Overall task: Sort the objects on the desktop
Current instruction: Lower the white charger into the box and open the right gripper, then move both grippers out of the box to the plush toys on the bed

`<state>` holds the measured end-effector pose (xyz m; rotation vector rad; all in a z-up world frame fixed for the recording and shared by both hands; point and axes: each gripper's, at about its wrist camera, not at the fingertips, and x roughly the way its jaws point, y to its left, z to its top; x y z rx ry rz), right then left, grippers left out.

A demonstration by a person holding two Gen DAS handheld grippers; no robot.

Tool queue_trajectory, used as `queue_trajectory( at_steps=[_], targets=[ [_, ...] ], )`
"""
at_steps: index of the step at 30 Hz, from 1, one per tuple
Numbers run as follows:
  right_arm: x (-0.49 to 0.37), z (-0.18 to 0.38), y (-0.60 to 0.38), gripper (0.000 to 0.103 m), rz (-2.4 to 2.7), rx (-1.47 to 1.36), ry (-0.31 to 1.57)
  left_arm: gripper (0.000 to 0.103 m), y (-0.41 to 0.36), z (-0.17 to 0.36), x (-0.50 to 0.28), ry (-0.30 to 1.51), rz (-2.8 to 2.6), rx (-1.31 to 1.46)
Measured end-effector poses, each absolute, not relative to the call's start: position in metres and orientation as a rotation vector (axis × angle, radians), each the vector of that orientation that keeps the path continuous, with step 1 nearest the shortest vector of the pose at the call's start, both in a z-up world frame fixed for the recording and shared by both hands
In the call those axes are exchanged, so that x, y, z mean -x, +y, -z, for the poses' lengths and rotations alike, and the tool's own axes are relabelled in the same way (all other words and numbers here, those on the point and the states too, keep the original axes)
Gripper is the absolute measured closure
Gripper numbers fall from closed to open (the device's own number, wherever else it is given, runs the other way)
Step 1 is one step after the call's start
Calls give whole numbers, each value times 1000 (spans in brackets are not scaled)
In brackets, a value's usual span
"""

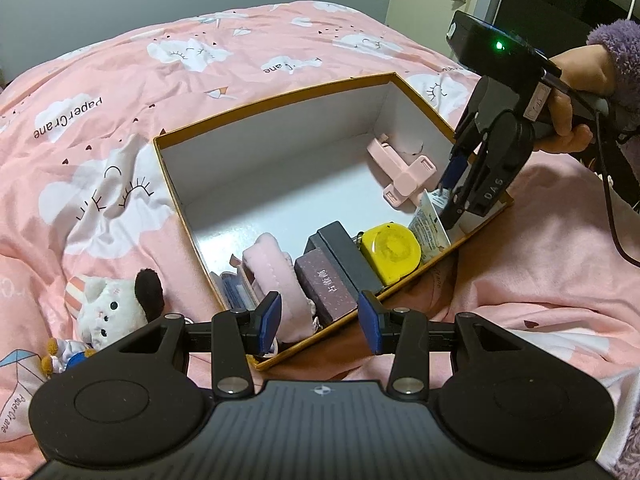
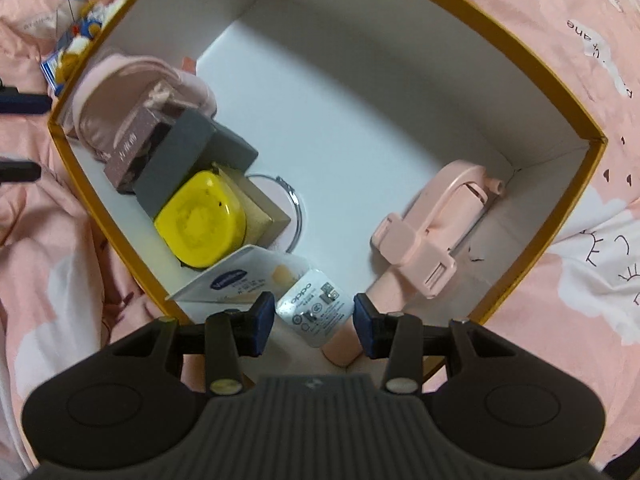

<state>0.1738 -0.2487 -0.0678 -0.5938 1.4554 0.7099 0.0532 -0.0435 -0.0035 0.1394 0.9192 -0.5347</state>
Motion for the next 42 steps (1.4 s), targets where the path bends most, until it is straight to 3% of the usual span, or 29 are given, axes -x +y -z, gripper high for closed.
queue_trajectory(
  at_steps=[13,15,17,20,32,42],
  targets=[
    [-178,68,-238,63,-733,688,1513,54,-37,0,-54,899,527,-109],
    [-180,60,-237,68,-732,682,1481,54,-36,0,-55,899,525,-104],
    [-183,56,-236,84,-726,705,1458,54,-36,1,-55,898,523,-102],
    [-183,65,-231,91,-726,811,1437,54,-37,0,-55,891,524,-106],
    [-183,85,-228,93,-815,963,1494,54,-25,-2,-55,881,478,-69],
    [-166,10,-236,91,-746,819,1291,54,-25,-7,-44,835,450,-71]
  ],
)
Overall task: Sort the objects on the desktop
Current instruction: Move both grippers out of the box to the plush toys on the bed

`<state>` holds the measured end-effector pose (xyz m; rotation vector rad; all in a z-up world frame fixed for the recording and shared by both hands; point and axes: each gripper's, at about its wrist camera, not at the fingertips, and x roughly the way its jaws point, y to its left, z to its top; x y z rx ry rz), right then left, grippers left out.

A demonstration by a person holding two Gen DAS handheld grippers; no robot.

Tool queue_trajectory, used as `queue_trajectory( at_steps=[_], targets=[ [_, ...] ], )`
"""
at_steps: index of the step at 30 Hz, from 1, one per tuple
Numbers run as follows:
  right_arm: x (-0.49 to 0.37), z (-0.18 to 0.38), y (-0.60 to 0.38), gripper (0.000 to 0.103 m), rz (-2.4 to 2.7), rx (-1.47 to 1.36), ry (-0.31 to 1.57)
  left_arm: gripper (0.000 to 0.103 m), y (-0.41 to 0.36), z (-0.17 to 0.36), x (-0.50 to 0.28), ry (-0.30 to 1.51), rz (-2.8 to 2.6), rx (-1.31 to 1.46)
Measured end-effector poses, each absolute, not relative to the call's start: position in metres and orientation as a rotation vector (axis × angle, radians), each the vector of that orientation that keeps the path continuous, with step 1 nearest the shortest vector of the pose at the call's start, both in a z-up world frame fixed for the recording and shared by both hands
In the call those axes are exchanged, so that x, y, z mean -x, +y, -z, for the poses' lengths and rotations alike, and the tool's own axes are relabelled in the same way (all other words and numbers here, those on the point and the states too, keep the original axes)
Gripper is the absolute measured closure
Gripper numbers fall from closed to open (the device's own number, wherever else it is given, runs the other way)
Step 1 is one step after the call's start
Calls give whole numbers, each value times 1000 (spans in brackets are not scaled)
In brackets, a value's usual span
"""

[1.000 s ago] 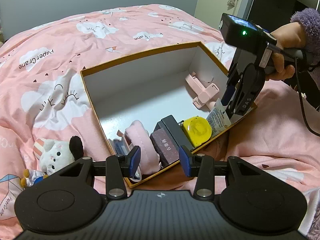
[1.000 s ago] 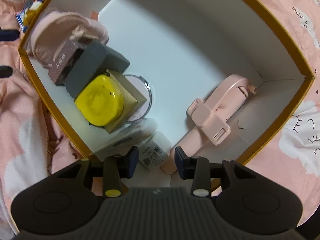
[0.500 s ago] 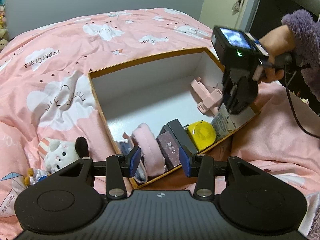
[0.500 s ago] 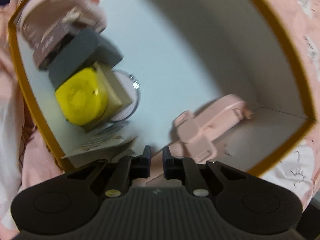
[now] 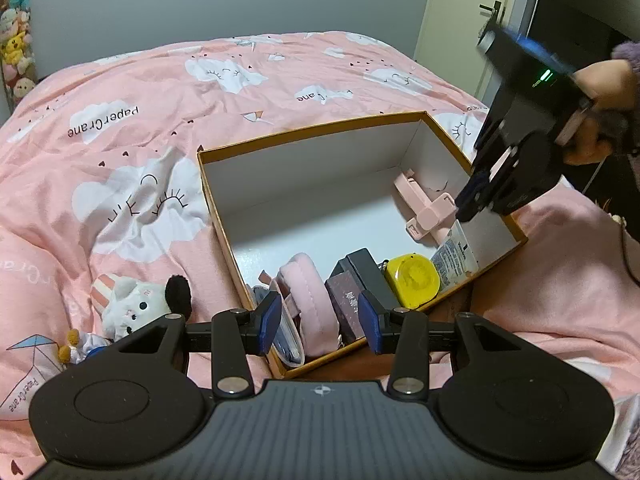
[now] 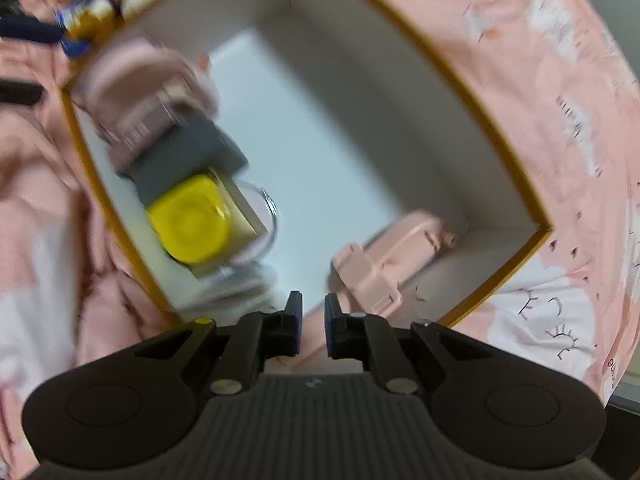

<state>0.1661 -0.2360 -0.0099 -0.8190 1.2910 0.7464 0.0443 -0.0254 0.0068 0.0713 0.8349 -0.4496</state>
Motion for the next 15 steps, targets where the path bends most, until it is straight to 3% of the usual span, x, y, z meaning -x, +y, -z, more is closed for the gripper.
queue_trajectory(
  at_steps=[9,15],
  targets=[
    [-105,-24,-200,73,-846,583,1104,54,-25,-13,-33,811,459,-79],
    [-80,-22,-160,71,-937,453,1036,54,-5,-12,-32,865,372,-27]
  ],
)
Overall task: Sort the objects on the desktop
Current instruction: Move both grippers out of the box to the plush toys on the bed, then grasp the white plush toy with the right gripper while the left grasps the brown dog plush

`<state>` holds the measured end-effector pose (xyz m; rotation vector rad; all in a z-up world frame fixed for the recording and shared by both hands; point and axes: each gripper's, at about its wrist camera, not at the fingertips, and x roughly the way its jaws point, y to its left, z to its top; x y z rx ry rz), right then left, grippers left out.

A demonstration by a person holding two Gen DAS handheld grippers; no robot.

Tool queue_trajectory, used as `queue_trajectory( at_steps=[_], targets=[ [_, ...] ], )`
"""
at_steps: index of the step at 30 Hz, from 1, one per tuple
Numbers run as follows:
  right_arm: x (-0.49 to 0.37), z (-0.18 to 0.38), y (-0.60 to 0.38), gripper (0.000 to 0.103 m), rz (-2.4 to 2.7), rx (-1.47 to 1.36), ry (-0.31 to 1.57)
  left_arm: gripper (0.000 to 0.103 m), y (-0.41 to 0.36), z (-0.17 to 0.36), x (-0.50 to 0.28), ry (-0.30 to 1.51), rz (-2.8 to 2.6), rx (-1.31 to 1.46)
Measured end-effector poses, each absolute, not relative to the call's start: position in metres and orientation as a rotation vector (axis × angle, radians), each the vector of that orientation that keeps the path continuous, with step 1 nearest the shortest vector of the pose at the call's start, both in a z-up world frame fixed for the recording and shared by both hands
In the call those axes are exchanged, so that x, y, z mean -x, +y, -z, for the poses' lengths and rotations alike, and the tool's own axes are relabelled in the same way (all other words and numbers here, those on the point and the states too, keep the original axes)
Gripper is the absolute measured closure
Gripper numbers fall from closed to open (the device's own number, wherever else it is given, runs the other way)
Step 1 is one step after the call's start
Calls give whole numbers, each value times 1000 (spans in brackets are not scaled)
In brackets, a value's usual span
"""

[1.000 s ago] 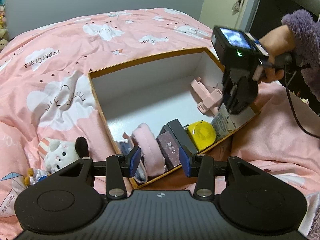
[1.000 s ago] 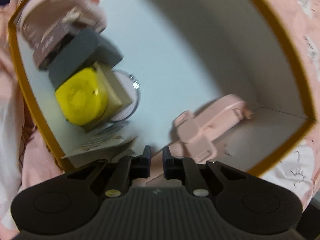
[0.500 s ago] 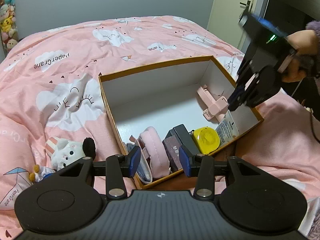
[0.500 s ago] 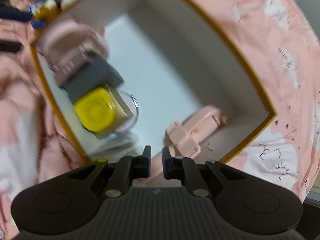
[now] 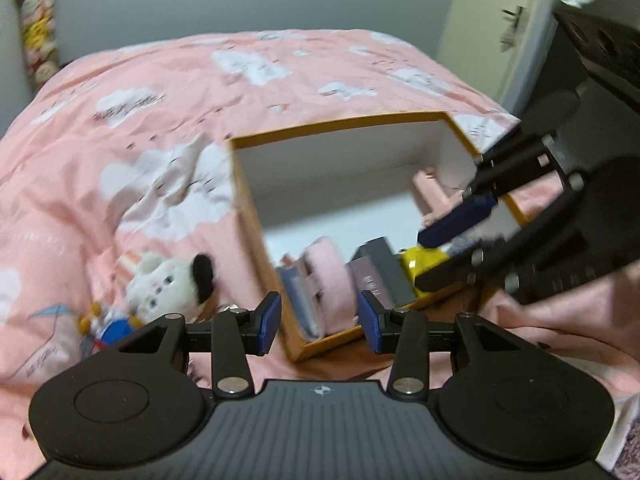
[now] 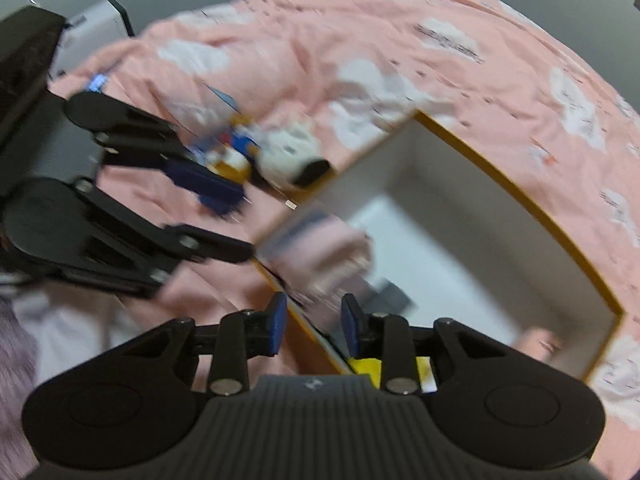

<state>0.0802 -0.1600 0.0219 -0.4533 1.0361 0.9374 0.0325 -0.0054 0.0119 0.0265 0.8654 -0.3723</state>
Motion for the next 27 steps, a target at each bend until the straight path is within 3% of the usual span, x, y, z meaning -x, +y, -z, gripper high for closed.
queue_trajectory(
  at_steps=[13,17,20,27],
  targets=[
    [-84,-14,-75,69,-932,457,892,52,91,-20,-39,909,137,142],
    [-98,-9,-60,65,-898,462,881,50,129,-18,-50,941,35,233],
    [-106,-4,-51,63,-898,475,873,42,142,-7,-58,996,22,305],
    [-131,15,-27,62,-931,511,908,42,140,37,-79,1095,-46,382]
  ],
)
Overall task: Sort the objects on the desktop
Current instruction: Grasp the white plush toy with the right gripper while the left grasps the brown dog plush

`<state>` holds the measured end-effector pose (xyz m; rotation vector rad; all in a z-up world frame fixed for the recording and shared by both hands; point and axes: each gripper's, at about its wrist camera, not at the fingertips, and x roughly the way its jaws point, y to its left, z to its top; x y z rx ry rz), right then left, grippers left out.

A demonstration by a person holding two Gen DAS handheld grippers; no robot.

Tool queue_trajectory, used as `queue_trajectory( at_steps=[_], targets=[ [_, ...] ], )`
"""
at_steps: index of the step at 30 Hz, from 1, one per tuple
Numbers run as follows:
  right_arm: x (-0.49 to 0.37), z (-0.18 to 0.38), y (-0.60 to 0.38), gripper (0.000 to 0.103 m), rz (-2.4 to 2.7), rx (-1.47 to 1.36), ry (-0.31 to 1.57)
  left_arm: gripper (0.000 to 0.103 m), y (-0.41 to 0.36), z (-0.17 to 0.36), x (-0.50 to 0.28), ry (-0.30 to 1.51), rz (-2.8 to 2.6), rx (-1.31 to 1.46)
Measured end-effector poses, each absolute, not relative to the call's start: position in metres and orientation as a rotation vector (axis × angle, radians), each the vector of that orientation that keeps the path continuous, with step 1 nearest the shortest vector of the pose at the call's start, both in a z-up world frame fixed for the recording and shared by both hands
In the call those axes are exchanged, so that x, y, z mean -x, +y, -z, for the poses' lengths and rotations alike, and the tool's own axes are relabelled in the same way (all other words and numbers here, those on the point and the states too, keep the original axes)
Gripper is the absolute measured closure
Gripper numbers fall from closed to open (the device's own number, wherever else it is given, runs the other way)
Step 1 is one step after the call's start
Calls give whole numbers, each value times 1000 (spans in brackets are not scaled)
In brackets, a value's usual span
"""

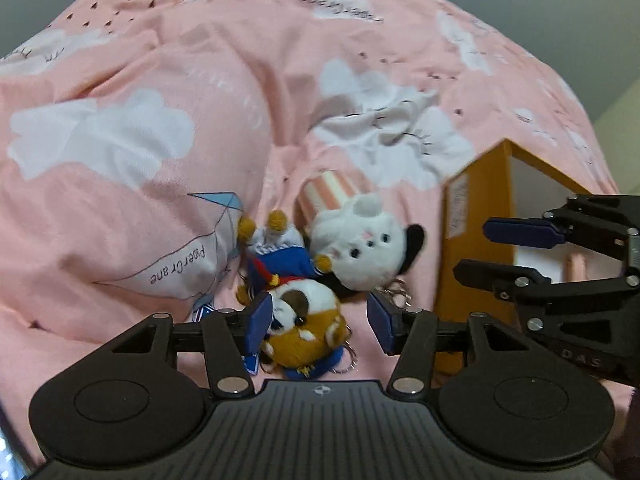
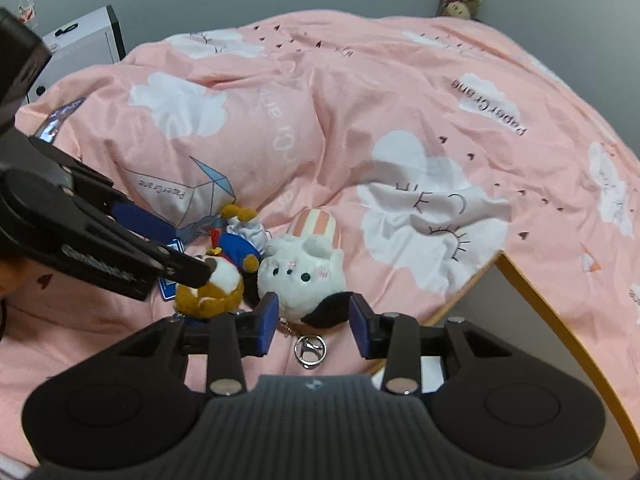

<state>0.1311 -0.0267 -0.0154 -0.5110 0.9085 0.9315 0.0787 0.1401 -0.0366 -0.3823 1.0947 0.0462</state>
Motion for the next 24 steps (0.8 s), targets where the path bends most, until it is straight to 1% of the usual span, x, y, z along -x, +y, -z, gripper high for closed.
queue_trajectory(
  at_steps=[4,7,9,10,16,17,19,23,24],
  targets=[
    [-158,32,-17,61,-930,470,1001,42,144,53,-86,1141,-81,396],
    [-173,44,-7,56,-927,443,1063,42,145,62,-90,1165,-95,394],
    [-181,52,1,55,-939,435,1093,42,145,67,-91,1179,-102,393],
    [-184,56,5,50,-942,434,1104,42,144,70,-92,1189,-98,394],
    [-198,75,25,49,-956,444,1171,39,143,79,-95,1203,-83,401],
    [-200,79,28,45,-958,445,1184,39,144,80,-95,1204,-81,403],
    [-204,84,33,41,-966,435,1214,36,143,83,-95,1206,-78,403],
    [-206,96,42,35,-960,437,1248,33,141,88,-96,1206,-74,404],
    [-206,98,44,35,-959,435,1254,32,141,90,-96,1205,-73,406]
  ],
)
